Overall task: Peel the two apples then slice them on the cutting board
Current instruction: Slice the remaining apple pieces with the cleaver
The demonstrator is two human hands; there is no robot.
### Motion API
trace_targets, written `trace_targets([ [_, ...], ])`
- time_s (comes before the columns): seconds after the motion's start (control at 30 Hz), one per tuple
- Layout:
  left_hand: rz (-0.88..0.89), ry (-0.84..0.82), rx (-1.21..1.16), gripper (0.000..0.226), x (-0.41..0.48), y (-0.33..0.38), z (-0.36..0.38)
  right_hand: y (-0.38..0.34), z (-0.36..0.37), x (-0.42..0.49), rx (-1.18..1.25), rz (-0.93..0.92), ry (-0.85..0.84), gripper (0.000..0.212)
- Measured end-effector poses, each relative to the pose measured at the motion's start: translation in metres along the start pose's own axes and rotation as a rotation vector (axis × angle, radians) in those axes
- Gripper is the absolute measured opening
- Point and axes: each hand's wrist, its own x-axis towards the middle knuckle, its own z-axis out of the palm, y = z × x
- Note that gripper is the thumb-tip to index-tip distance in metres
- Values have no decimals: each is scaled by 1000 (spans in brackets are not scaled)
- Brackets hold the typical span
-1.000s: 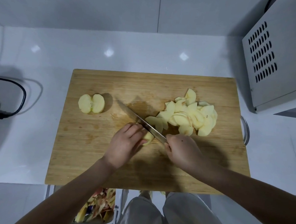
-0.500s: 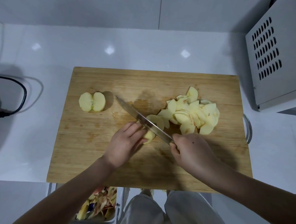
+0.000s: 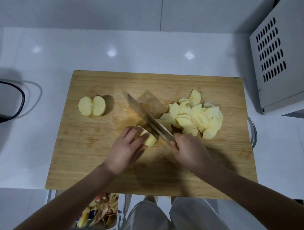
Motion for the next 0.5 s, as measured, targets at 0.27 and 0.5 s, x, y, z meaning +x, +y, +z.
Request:
trace_targets([
  [0.27,17,-54,-22,36,35,8,10,26,-29,-3,-22,99,-10,18],
  [0.5,83,-65,3,35,40,8,9,12,-38,-26,-140,-29,11,19],
])
